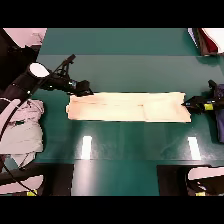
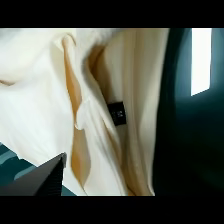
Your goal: Fold the shirts.
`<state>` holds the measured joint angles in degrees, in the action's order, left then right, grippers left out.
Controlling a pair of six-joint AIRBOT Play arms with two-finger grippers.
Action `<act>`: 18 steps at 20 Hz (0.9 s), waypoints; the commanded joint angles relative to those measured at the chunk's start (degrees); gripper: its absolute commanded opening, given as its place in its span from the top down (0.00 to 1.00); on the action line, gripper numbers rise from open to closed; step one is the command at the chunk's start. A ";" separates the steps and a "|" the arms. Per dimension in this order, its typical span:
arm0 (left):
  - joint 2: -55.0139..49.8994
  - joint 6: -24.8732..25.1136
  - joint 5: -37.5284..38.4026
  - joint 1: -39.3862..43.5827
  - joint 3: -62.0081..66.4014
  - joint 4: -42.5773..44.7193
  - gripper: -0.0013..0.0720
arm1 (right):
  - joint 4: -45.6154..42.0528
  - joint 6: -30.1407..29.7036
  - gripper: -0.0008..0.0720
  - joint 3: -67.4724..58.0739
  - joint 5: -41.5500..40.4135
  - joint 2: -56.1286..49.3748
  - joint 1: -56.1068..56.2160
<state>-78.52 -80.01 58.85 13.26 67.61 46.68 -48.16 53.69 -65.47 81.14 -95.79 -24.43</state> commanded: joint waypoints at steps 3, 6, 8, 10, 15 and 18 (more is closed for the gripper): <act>-3.19 -2.47 -4.17 7.56 0.07 -0.02 0.95 | 1.16 -1.49 0.21 0.11 0.11 -0.87 6.40; -6.19 -2.71 -5.29 10.01 0.72 -0.90 0.95 | 1.14 -1.49 0.56 0.11 -0.57 0.85 9.55; -8.33 -2.71 -5.95 11.39 2.45 -0.92 0.95 | 1.09 -1.49 0.88 0.11 -0.61 3.23 10.38; -11.26 -2.69 -5.90 12.61 5.79 -0.87 0.95 | 2.19 -1.11 0.96 0.09 -0.70 6.80 10.36; -23.04 -2.54 -5.81 16.28 19.10 -0.79 0.95 | 13.75 4.61 0.96 0.09 -1.27 18.84 11.26; -29.97 -2.60 -4.72 18.29 26.91 -0.79 0.95 | 15.02 8.07 0.96 -3.28 -0.37 23.50 15.72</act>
<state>-102.48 -82.61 53.32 29.74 87.79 45.82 -36.80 58.02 -66.43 80.20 -76.95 -11.70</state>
